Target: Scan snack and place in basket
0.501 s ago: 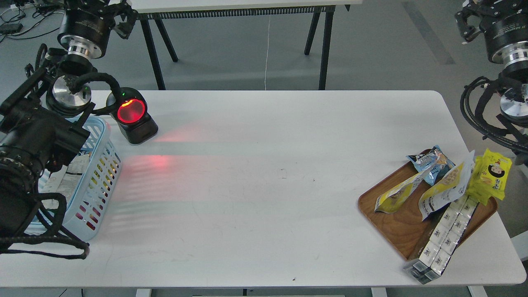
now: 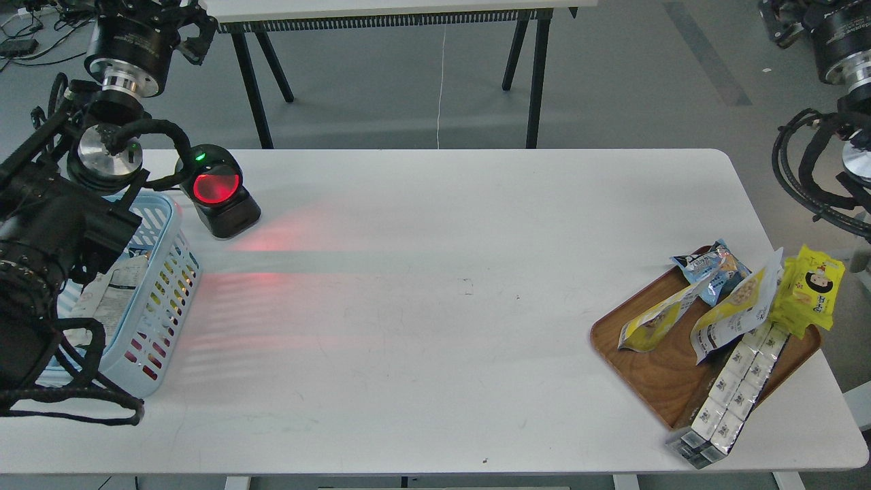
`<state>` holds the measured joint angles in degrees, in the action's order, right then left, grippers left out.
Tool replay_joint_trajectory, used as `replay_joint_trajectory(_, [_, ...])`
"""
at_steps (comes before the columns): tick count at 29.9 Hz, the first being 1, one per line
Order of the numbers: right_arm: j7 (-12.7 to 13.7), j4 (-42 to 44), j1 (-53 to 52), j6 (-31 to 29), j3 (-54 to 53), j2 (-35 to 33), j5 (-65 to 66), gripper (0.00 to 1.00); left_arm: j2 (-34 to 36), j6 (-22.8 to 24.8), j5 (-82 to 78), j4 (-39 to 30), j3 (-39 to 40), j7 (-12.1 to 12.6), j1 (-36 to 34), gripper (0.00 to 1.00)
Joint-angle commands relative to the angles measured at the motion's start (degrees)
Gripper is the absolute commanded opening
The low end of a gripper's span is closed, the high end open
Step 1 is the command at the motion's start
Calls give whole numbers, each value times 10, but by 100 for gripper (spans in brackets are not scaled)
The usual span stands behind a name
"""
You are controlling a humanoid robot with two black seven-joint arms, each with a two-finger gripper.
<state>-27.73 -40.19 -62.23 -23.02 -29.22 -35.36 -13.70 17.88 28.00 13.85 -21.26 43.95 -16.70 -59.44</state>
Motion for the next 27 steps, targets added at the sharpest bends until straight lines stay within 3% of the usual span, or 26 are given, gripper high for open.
replay_joint_trajectory(1, [0, -45, -31, 2, 0, -17, 181, 99, 2, 0, 0, 0, -1, 0, 0, 100])
replay_joint_trajectory(6, [0, -136, -61, 3, 0, -59, 377, 99, 8, 0, 0, -1, -4, 1, -2, 100])
replay_joint_trajectory(9, [-3, -167, -86, -1, 21, -84, 430, 99, 8, 0, 0, -2, -2, 0, -4, 100])
replay_joint_trajectory(18, [-3, -232, -283, -5, 252, -88, 465, 99, 8, 0, 0, -5, -1, -1, -8, 100])
replay_joint_trajectory(27, [-3, -330, -419, -5, 405, -78, 647, 99, 9, 0, 0, -4, 0, -2, -7, 100])
